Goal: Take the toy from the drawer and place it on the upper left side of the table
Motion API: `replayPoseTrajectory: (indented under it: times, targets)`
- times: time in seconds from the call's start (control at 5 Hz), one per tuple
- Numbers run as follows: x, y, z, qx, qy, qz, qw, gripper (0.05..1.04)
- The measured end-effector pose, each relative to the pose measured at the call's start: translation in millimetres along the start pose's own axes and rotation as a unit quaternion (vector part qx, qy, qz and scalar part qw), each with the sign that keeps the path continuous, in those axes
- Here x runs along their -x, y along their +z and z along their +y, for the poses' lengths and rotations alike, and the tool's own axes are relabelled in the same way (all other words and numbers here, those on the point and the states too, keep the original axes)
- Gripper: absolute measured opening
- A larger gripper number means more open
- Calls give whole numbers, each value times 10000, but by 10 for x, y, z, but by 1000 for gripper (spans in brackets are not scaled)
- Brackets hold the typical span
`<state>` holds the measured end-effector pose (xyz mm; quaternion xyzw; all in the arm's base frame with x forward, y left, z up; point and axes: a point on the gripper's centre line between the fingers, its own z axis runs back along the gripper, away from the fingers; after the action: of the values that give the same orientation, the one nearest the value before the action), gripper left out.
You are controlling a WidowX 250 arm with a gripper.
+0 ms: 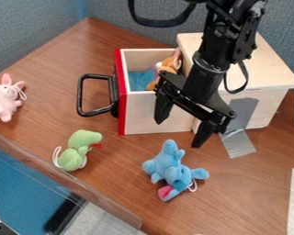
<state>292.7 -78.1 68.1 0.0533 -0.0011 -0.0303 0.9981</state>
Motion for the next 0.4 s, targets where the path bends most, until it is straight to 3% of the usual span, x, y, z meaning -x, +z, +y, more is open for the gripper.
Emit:
replayPoseTrajectory:
  times: [0.2,0.4]
  targets:
    - [14,-65,-1,-25,-7,121,9999,1001]
    - [5,54,209,-27,226,58,9997,1001]
